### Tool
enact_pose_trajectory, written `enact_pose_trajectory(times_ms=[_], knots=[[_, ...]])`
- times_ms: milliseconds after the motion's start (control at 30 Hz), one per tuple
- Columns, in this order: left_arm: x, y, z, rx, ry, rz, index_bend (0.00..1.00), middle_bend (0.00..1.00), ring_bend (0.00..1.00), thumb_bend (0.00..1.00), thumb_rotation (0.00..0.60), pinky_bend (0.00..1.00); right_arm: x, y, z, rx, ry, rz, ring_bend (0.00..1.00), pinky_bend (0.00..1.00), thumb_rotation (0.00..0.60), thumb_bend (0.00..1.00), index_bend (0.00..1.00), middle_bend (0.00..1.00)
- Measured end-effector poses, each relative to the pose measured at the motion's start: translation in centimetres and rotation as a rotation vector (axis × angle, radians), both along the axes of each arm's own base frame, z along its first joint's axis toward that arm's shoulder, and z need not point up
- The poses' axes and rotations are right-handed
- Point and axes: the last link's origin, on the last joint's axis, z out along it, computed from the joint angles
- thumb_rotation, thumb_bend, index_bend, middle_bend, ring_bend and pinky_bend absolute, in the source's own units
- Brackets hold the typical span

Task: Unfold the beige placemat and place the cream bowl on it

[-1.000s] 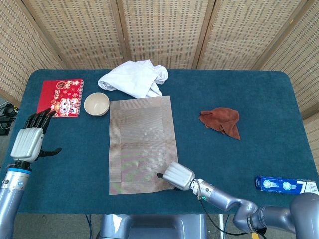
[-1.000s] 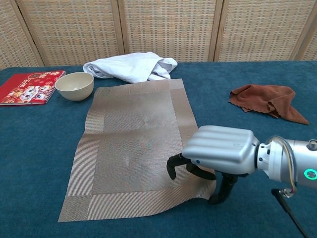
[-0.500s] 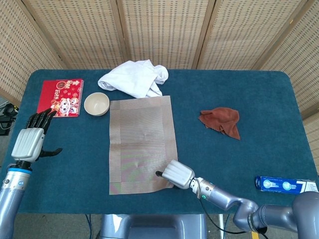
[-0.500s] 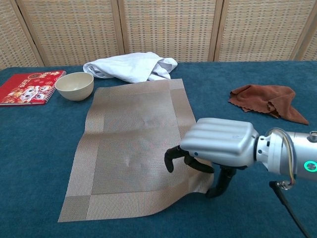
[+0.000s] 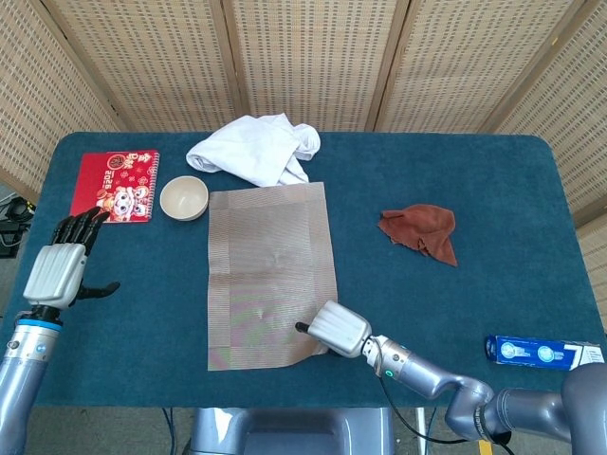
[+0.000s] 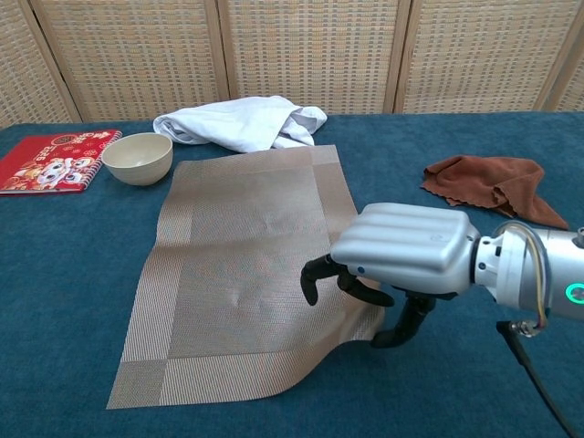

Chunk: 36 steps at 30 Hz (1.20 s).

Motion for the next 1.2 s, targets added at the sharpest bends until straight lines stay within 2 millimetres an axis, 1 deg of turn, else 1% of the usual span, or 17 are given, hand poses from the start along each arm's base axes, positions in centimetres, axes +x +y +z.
enact_pose_trajectory(times_ms=[233,333,367,533,633,800,967,1200], knots=[[0.0,0.0,0.0,-0.001,-0.002,0.001,0.0,0.0,0.0,0.0,0.6,0.0,0.2,0.1,0.0,0.008,-0.001,0.002,0.84,1.0,0.6,0.57,0.4,0.84],[0.0,0.1,0.0,-0.002,-0.002,0.0,0.0,0.0,0.0,0.0,0.6,0.0,0.2,0.0,-0.1,0.007,-0.001,0.004,0.84,1.0,0.6,0.63,0.44,0.85],[0.0,0.1,0.0,-0.002,-0.002,-0.001,0.0,0.0,0.0,0.0,0.6,0.0,0.1,0.0,-0.1,0.006,-0.001,0.003,0.84,1.0,0.6,0.63,0.46,0.85],[0.0,0.1,0.0,-0.003,-0.003,-0.001,0.0,0.0,0.0,0.0,0.6,0.0,-0.1,0.0,-0.2,0.002,-0.011,0.001,0.84,1.0,0.6,0.64,0.64,0.86],[0.1,0.0,0.0,-0.003,-0.003,-0.001,0.0,0.0,0.0,0.0,0.6,0.0,-0.2,0.0,-0.2,0.0,-0.019,0.006,0.84,1.0,0.6,0.64,0.71,0.86],[0.1,0.1,0.0,-0.005,-0.002,-0.002,0.0,0.0,0.0,0.0,0.6,0.0,-0.4,0.0,-0.3,-0.001,-0.031,0.015,0.84,1.0,0.6,0.64,0.74,0.86],[0.1,0.1,-0.1,-0.009,-0.001,-0.001,0.0,0.0,0.0,0.0,0.6,0.0,-0.6,-0.1,0.1,-0.023,-0.035,0.055,0.84,1.0,0.6,0.64,0.75,0.87],[0.0,0.1,-0.2,-0.014,0.0,-0.001,0.0,0.0,0.0,0.0,0.6,0.0,-2.3,-0.2,2.1,-0.062,0.011,0.138,0.84,1.0,0.6,0.64,0.75,0.87]])
